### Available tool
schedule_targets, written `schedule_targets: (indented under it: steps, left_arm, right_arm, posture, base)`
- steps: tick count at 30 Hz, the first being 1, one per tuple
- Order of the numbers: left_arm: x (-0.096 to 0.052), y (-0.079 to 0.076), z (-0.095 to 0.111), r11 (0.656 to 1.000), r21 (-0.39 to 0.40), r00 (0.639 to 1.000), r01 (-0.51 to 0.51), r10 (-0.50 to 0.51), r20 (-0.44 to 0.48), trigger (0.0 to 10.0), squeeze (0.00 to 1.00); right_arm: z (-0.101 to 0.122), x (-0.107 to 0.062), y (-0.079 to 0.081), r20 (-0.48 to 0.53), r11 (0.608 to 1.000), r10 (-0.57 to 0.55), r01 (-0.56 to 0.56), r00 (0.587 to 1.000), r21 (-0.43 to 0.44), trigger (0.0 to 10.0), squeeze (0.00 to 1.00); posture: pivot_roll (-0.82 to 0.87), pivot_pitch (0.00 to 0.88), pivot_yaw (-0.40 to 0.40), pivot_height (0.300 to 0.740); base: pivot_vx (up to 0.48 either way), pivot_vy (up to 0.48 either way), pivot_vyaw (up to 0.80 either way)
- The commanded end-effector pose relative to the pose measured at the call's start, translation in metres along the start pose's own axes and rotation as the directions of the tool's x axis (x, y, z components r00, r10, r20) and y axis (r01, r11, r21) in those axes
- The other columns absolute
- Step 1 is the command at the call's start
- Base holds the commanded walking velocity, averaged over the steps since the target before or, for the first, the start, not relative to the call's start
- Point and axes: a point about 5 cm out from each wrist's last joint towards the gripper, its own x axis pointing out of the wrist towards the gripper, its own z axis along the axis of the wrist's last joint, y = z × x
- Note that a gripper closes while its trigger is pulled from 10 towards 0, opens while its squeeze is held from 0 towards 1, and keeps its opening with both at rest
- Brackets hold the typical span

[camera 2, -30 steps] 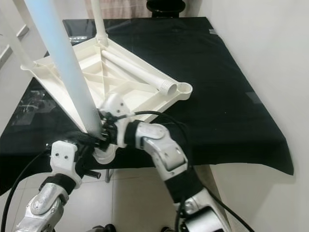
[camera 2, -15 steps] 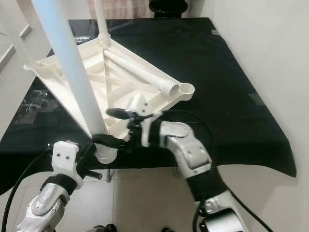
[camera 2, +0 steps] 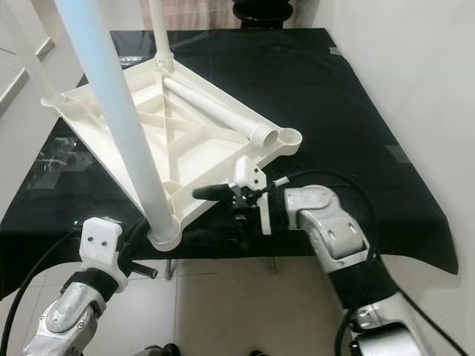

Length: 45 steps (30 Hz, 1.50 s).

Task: Building children table

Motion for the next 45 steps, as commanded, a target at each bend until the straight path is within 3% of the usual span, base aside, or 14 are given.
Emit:
schedule_targets:
  steps: [1,4,10,14,21,24,26,28,32,37,40,41,43,45]
  left_arm:
    - [-0.003,-0.001,-0.005,1.000,0.004,0.999,0.017,-0.017,-0.031,10.0,0.00]
    - [-0.003,-0.001,-0.005,1.000,0.004,0.999,0.015,-0.015,-0.032,10.0,0.00]
    - [-0.004,-0.001,-0.005,1.000,0.005,0.999,0.014,-0.014,-0.034,10.0,0.00]
    - [-0.005,-0.002,-0.005,1.000,0.008,0.999,0.028,-0.027,-0.038,10.0,0.00]
    - [-0.008,-0.004,-0.006,0.999,0.005,0.998,0.039,-0.038,-0.048,10.0,0.00]
    - [-0.012,-0.006,-0.006,0.999,0.000,0.997,0.050,-0.050,-0.057,10.0,0.00]
    - [-0.012,-0.006,-0.006,0.999,0.000,0.997,0.050,-0.050,-0.057,10.0,0.00]
    - [-0.015,-0.008,-0.006,0.999,-0.003,0.997,0.049,-0.049,-0.062,10.0,0.00]
    - [-0.016,-0.008,-0.006,0.999,-0.003,0.997,0.043,-0.043,-0.062,10.0,0.00]
    - [-0.018,-0.007,-0.006,1.000,0.000,0.998,0.013,-0.013,-0.062,10.0,0.00]
    - [-0.020,-0.006,-0.006,1.000,0.001,0.998,-0.004,0.004,-0.064,10.0,0.00]
    - [-0.020,-0.006,-0.006,1.000,0.001,0.998,-0.004,0.004,-0.064,10.0,0.00]
    - [-0.022,-0.007,-0.006,1.000,0.000,0.998,-0.010,0.010,-0.067,10.0,0.00]
    - [-0.023,-0.007,-0.006,1.000,0.000,0.998,-0.011,0.011,-0.067,10.0,0.00]
  right_arm:
    - [-0.002,0.002,0.001,-0.050,0.999,0.039,-0.040,0.998,-0.026,10.0,0.00]
    - [-0.013,-0.005,-0.002,-0.212,0.995,0.071,-0.084,0.975,-0.053,10.0,0.00]
    - [-0.018,-0.006,-0.006,-0.294,0.992,0.074,-0.101,0.953,-0.075,10.0,0.00]
    - [-0.023,-0.007,-0.026,-0.429,0.984,-0.023,-0.055,0.903,-0.168,10.0,0.00]
    - [-0.016,-0.012,-0.043,-0.490,0.970,-0.094,-0.031,0.867,-0.242,10.0,0.00]
    - [-0.005,-0.014,-0.061,-0.500,0.937,-0.206,0.024,0.841,-0.347,10.0,0.00]
    - [-0.005,-0.014,-0.061,-0.500,0.937,-0.206,0.024,0.841,-0.347,10.0,0.00]
    - [0.011,-0.010,-0.073,-0.474,0.904,-0.264,0.043,0.840,-0.426,10.0,0.00]
    - [0.019,-0.003,-0.077,-0.455,0.887,-0.277,0.043,0.846,-0.460,10.0,0.00]
    - [0.028,0.020,-0.080,-0.486,0.847,-0.243,-0.060,0.840,-0.528,10.0,0.00]
    - [0.022,0.030,-0.079,-0.588,0.833,-0.195,-0.184,0.785,-0.522,10.0,0.00]
    - [0.022,0.030,-0.079,-0.588,0.833,-0.195,-0.184,0.785,-0.522,10.0,0.00]
    - [0.018,0.032,-0.078,-0.659,0.823,-0.169,-0.263,0.733,-0.503,10.0,0.00]
    - [0.017,0.032,-0.079,-0.676,0.820,-0.165,-0.281,0.718,-0.499,10.0,0.00]
  posture:
    - [-0.01,0.202,0.016,0.740]
    - [0.00,0.203,0.011,0.740]
    - [0.00,0.204,0.015,0.740]
    - [0.02,0.209,0.018,0.740]
    - [0.03,0.219,0.011,0.740]
    - [0.04,0.227,0.006,0.740]
    - [0.04,0.227,0.006,0.740]
    - [0.04,0.231,-0.002,0.740]
    - [0.04,0.231,-0.006,0.740]
    - [0.05,0.231,-0.017,0.740]
    - [0.06,0.232,-0.026,0.740]
    - [0.06,0.232,-0.026,0.740]
    - [0.06,0.234,-0.037,0.740]
    - [0.06,0.234,-0.038,0.740]
  base:
    - [0.000,0.000,0.00]
    - [0.000,0.000,0.00]
    - [0.000,0.000,0.00]
    - [0.000,0.000,0.00]
    - [0.000,0.000,0.00]
    - [0.000,0.000,0.00]
    - [0.000,0.000,0.00]
    - [0.000,0.000,0.00]
    - [0.000,0.000,0.00]
    - [0.000,0.000,0.00]
    - [0.000,0.000,0.00]
    - [0.000,0.000,0.00]
    - [0.000,0.000,0.00]
    - [0.000,0.000,0.00]
